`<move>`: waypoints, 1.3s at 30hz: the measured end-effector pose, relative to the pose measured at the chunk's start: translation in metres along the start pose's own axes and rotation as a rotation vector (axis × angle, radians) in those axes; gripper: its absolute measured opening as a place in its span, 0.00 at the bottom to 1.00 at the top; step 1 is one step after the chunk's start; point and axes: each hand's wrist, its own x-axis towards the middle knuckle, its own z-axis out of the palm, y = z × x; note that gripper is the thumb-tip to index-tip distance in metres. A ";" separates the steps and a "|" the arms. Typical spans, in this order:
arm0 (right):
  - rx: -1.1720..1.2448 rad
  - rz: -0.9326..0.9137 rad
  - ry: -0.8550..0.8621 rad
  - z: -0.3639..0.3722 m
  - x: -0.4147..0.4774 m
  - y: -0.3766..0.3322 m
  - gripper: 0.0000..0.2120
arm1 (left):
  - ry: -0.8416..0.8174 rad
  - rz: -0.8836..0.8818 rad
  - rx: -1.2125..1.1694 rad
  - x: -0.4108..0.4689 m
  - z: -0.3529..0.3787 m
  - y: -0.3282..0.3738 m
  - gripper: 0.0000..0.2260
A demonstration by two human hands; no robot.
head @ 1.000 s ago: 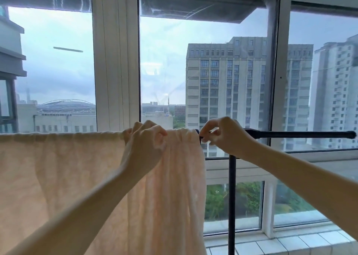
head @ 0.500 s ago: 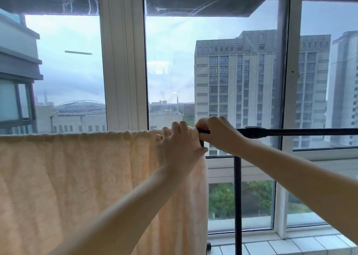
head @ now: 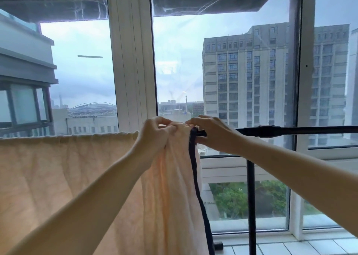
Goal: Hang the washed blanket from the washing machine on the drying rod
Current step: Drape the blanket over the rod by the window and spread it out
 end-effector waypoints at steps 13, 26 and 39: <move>-0.121 -0.298 -0.097 0.011 0.022 0.002 0.21 | 0.019 0.369 0.599 0.025 -0.034 -0.055 0.11; -0.726 -0.541 -0.190 -0.077 0.005 0.028 0.16 | 0.108 0.289 0.691 0.027 -0.005 -0.053 0.13; -0.665 -0.407 -0.137 -0.080 -0.058 0.057 0.20 | 0.053 0.660 0.650 0.027 0.050 -0.022 0.11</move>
